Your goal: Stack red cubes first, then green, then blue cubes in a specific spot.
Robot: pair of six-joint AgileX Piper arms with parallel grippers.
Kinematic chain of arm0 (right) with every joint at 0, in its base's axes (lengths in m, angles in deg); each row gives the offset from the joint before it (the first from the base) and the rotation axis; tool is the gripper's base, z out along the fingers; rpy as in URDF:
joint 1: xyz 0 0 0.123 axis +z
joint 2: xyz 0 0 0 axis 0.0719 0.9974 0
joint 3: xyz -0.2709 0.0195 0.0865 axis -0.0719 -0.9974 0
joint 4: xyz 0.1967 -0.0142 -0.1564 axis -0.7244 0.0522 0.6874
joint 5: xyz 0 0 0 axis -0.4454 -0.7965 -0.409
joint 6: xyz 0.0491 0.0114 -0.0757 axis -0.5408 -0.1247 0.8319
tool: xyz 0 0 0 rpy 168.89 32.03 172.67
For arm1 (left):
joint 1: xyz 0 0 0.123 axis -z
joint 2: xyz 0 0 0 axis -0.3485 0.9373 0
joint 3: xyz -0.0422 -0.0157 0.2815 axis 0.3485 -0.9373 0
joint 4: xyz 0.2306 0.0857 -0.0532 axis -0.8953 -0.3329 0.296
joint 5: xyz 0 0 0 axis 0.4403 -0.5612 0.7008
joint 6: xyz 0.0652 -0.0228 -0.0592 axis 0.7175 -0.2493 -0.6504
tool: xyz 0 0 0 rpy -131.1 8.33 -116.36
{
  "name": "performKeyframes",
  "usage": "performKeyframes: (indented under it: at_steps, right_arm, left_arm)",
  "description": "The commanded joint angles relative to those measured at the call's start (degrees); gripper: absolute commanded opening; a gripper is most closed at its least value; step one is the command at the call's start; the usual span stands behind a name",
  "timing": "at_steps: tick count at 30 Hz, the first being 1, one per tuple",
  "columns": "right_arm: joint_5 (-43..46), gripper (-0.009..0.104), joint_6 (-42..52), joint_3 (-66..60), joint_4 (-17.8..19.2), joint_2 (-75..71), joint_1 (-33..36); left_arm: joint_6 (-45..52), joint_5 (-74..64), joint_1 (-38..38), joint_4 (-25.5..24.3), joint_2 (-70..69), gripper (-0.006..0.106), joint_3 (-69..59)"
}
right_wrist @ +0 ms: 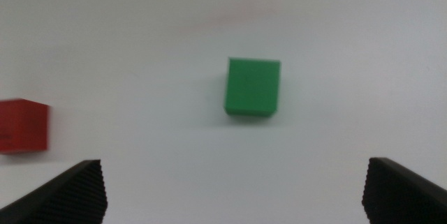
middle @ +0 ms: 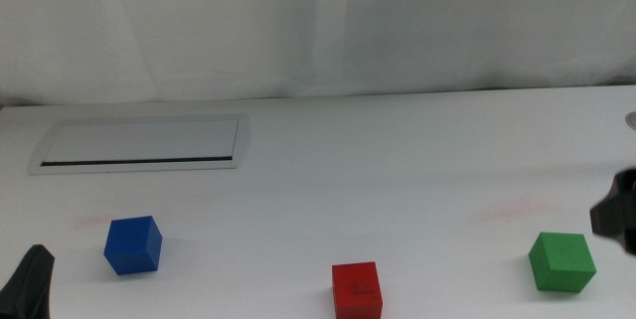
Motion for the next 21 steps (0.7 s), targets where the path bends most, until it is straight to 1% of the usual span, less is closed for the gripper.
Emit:
performKeyframes:
  at_steps: [1,4,6,8,12,15,18,21]
  right_arm:
    - [-5.48,0.102,-0.23,-3.05,1.12,-0.14,-0.27]
    - [-3.55,0.102,-0.23,-4.62,1.49,0.76,-0.41]
    - [-2.64,0.102,-0.11,-5.22,1.72,1.42,-1.81]
    - [-1.64,0.102,1.03,-5.22,1.16,2.03,-3.67]
    - [2.21,0.101,5.60,-5.22,-1.86,3.04,-8.50]
    - [3.97,0.099,8.92,-5.22,-2.51,4.11,-11.84]
    - [4.63,0.099,12.45,-5.22,-4.52,6.13,-15.11]
    - [6.07,0.099,14.14,-5.22,-5.76,9.11,-17.28]
  left_arm:
    - [-0.08,0.69,-0.04,0.28,-0.27,0.088,-0.25]
    - [-0.08,0.69,-0.04,0.28,-0.27,0.088,-0.25]
    - [-0.08,0.69,-0.04,0.28,-0.27,0.088,-0.25]
    - [-0.08,0.69,-0.04,0.28,-0.27,0.088,-0.25]
    - [-0.08,0.69,-0.04,0.28,-0.27,0.088,-0.25]
    - [-0.08,0.69,-0.04,0.28,-0.27,0.088,-0.25]
    - [-0.08,0.69,-0.04,0.28,-0.27,0.088,-0.25]
    - [-0.08,0.69,-0.04,0.28,-0.27,0.088,-0.25]
